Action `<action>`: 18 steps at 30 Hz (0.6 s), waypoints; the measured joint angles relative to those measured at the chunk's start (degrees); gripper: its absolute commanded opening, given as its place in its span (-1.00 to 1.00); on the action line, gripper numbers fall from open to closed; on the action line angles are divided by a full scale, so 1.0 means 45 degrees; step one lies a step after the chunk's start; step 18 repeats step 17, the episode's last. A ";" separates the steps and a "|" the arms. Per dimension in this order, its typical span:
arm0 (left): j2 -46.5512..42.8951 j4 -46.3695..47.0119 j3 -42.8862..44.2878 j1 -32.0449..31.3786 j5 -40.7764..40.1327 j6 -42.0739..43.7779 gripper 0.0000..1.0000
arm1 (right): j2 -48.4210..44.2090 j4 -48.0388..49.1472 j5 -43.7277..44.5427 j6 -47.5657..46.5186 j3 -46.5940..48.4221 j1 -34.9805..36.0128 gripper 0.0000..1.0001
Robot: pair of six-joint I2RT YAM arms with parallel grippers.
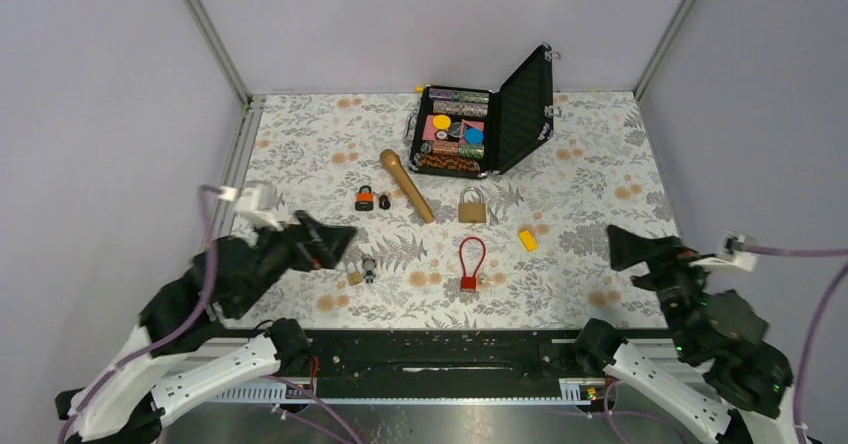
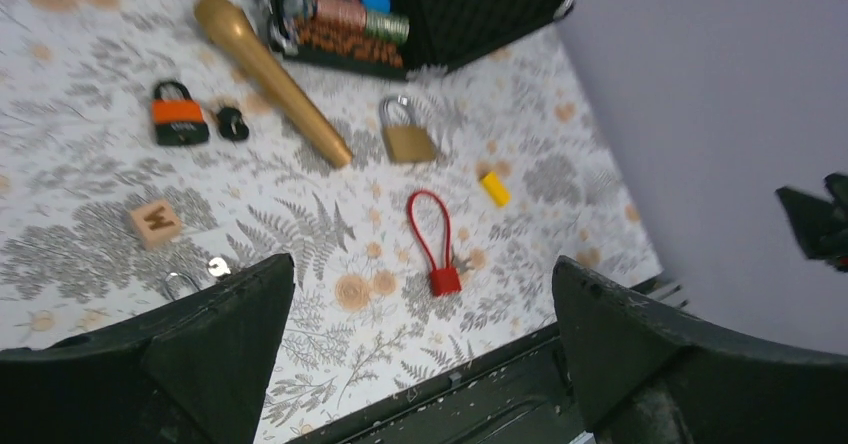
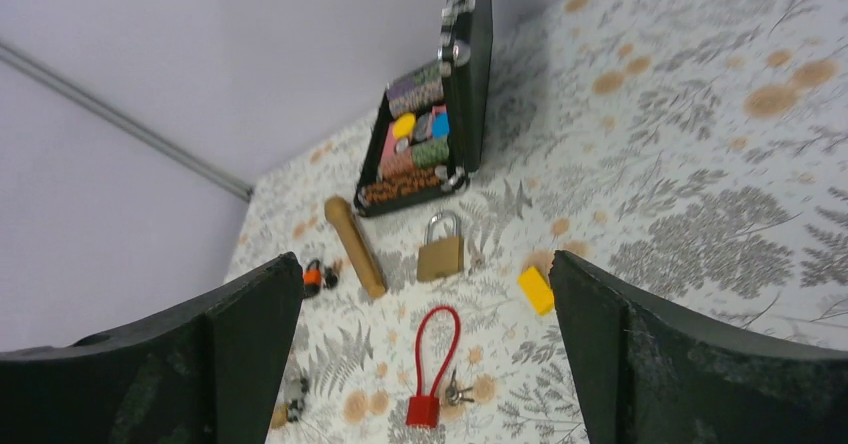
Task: Lock with the key
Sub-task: Reset both arms
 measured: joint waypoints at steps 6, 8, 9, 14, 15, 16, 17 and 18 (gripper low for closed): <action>-0.2773 -0.1831 0.1647 0.0000 -0.1297 0.0272 0.98 | -0.0874 -0.0651 0.1088 -0.0903 0.1443 -0.0005 0.99; -0.3604 -0.2259 0.1826 0.0000 -0.1462 0.0461 0.98 | -0.1010 -0.0845 0.1316 -0.1122 0.1549 -0.0005 0.99; -0.3929 -0.2472 0.1899 0.0000 -0.1506 0.0559 0.98 | -0.1054 -0.0937 0.1413 -0.1205 0.1574 -0.0005 0.99; -0.4371 -0.3186 0.2312 0.0000 -0.1545 0.0903 0.98 | -0.1132 -0.1141 0.1642 -0.1472 0.1598 -0.0005 0.99; -0.4371 -0.3269 0.2322 0.0000 -0.1549 0.0937 0.98 | -0.1132 -0.1146 0.1651 -0.1501 0.1598 -0.0005 0.99; -0.4367 -0.3366 0.2322 0.0000 -0.1559 0.0976 0.98 | -0.1132 -0.1166 0.1685 -0.1535 0.1598 -0.0005 0.99; -0.4357 -0.3483 0.2322 0.0000 -0.1574 0.0986 0.98 | -0.1132 -0.1185 0.1724 -0.1545 0.1598 -0.0005 0.99; -0.4357 -0.3483 0.2322 0.0000 -0.1574 0.0986 0.98 | -0.1132 -0.1185 0.1724 -0.1545 0.1598 -0.0005 0.99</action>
